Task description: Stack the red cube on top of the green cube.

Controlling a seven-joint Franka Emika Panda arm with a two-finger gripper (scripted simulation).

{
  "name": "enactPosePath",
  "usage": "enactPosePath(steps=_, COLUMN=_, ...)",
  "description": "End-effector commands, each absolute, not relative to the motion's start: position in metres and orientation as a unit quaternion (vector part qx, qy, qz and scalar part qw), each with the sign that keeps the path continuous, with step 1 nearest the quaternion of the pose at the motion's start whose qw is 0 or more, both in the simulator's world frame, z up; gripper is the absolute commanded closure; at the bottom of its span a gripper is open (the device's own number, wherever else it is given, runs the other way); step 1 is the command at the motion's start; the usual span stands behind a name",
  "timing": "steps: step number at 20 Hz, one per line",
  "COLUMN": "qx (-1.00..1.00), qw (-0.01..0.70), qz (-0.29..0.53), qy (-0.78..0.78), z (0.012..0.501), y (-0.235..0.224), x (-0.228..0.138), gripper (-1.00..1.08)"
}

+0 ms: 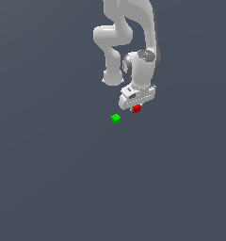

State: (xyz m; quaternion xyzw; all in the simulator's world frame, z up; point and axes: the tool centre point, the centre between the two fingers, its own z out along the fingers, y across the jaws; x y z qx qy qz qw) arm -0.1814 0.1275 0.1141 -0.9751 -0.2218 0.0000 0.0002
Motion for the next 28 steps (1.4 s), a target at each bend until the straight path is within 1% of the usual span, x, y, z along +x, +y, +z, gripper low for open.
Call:
enactPosePath(steps=1, qx=-0.975, qw=0.000, qz=0.000, qy=-0.221, z=0.109, y=0.116, x=-0.181, gripper=1.08)
enactPosePath(steps=12, qx=-0.975, qw=0.000, qz=0.000, qy=-0.221, z=0.071, y=0.038, x=-0.180, gripper=1.08)
enactPosePath(steps=16, qx=-0.975, qw=0.000, qz=0.000, qy=-0.221, z=0.063, y=0.023, x=-0.179, gripper=1.08)
enactPosePath(steps=20, qx=-0.975, qw=0.000, qz=0.000, qy=-0.221, z=0.061, y=0.018, x=-0.178, gripper=1.08)
enactPosePath(steps=21, qx=-0.975, qw=0.000, qz=0.000, qy=-0.221, z=0.061, y=0.018, x=-0.178, gripper=-0.92)
enactPosePath(steps=28, qx=-0.975, qw=0.000, qz=0.000, qy=-0.221, z=0.061, y=0.018, x=-0.178, gripper=-0.92)
